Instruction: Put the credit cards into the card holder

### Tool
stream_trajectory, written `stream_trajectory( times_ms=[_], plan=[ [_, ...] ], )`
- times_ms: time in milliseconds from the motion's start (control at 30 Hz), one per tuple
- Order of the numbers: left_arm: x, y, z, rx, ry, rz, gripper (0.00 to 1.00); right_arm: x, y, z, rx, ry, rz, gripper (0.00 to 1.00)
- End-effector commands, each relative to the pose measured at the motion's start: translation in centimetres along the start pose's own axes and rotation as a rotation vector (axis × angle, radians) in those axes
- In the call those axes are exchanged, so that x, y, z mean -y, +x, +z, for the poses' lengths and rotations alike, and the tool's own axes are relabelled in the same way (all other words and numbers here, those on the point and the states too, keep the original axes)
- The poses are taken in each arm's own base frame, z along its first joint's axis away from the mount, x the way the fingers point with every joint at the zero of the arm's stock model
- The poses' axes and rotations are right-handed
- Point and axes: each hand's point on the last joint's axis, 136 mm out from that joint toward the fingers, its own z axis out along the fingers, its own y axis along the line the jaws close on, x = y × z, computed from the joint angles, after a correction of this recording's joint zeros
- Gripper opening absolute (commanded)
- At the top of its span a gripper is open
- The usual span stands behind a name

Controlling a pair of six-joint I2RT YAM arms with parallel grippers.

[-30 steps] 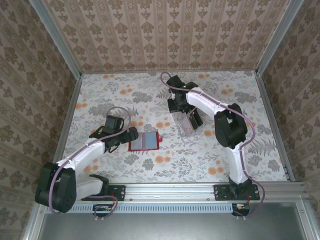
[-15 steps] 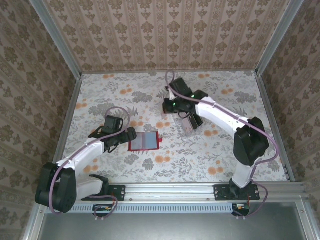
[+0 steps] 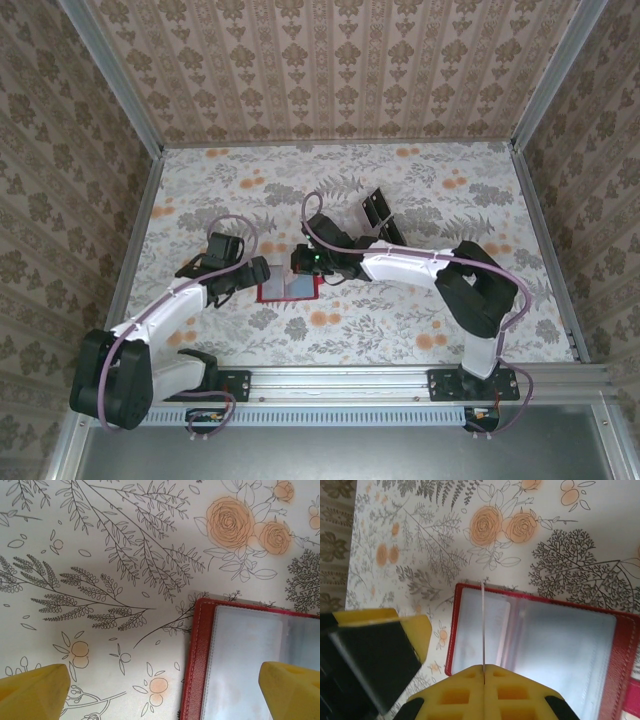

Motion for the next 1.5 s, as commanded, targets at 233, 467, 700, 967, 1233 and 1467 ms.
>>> stream_trajectory(
  times_ms=[233, 467, 700, 967, 1233, 1467],
  plan=[
    [-0.3, 0.5, 0.4, -0.012, 0.004, 0.013, 1.0, 2.9, 2.0, 1.9, 0.016, 0.044, 0.1, 0.0],
    [0.2, 0.6, 0.5, -0.028, 0.027, 0.025, 1.0, 7.0, 3.8, 1.8, 0.01, 0.154, 0.107, 0.0],
    [1.1, 0.7, 0.5, -0.036, 0.057, 0.044, 1.0, 9.8, 3.7, 1.1, 0.0, 0.213, 0.109, 0.0],
    [2.7, 1.2, 1.4, -0.066, 0.071, 0.099, 1.0, 11.1, 3.8, 1.0, -0.066, 0.203, 0.084, 0.0],
    [4.6, 1.0, 2.3, -0.081, 0.069, 0.177, 1.0, 10.4, 3.4, 1.4, -0.116, 0.139, 0.063, 0.0],
    [4.7, 1.3, 3.4, -0.095, 0.055, 0.214, 1.0, 9.6, 2.6, 1.3, -0.117, 0.119, 0.052, 0.0]
  ],
)
